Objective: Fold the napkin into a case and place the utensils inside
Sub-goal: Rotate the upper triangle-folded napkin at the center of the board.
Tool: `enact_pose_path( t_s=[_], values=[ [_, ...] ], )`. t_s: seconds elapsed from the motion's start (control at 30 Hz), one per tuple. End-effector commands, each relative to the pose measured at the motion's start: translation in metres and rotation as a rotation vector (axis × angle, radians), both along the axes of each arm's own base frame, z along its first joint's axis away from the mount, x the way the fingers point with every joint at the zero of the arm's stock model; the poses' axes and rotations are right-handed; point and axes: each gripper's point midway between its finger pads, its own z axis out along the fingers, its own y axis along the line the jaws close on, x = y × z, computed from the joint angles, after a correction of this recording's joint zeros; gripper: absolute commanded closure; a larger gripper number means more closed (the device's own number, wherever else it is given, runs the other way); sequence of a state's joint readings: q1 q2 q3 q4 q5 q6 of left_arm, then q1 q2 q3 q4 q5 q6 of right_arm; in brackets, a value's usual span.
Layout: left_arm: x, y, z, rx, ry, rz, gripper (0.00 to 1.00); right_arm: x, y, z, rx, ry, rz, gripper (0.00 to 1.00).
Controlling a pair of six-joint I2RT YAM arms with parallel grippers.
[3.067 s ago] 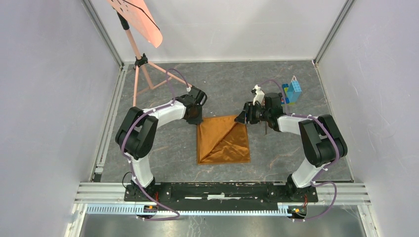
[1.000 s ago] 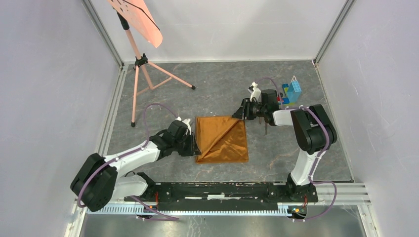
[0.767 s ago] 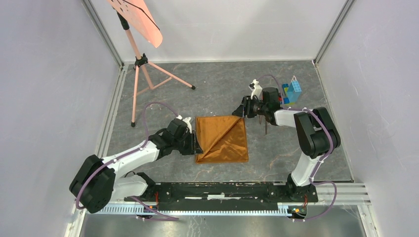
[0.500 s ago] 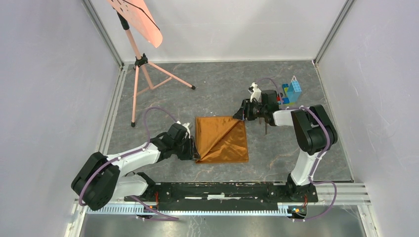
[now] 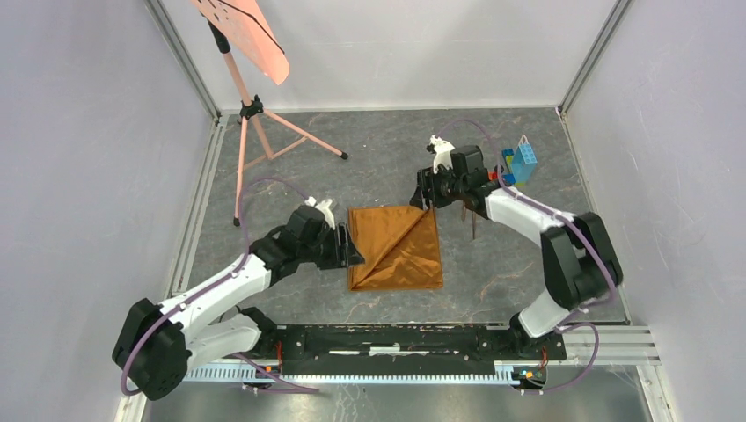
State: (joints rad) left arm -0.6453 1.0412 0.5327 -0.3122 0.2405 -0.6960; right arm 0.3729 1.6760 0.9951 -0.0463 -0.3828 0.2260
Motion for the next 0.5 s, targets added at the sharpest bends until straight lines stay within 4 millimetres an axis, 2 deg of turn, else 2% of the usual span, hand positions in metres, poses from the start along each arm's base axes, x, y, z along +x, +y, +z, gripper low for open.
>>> enact_pose_path(
  t_s=[0.0, 0.1, 0.2, 0.27, 0.33, 0.47],
  values=[
    [0.037, 0.005, 0.033, -0.011, -0.074, 0.069, 0.38, -0.058, -0.011, -0.005, -0.146, 0.022, 0.058, 0.37],
    [0.074, 0.017, 0.035, 0.022, -0.086, 0.166, 0.37, -0.111, -0.003, -0.026, -0.139, 0.080, 0.139, 0.44],
    [0.104, 0.028, 0.027, 0.106, -0.089, 0.225, 0.40, -0.142, -0.013, -0.043, -0.138, 0.116, 0.144, 0.57],
    [0.117, 0.029, 0.027, 0.115, -0.083, 0.243, 0.43, -0.147, -0.023, -0.049, -0.160, 0.099, 0.118, 0.61],
    [0.121, 0.030, 0.028, 0.107, -0.087, 0.261, 0.43, -0.149, -0.032, -0.054, -0.189, 0.085, 0.093, 0.62],
    [0.113, 0.034, 0.032, 0.074, -0.096, 0.304, 0.40, -0.148, -0.047, -0.070, -0.232, 0.084, 0.039, 0.63]
  ],
)
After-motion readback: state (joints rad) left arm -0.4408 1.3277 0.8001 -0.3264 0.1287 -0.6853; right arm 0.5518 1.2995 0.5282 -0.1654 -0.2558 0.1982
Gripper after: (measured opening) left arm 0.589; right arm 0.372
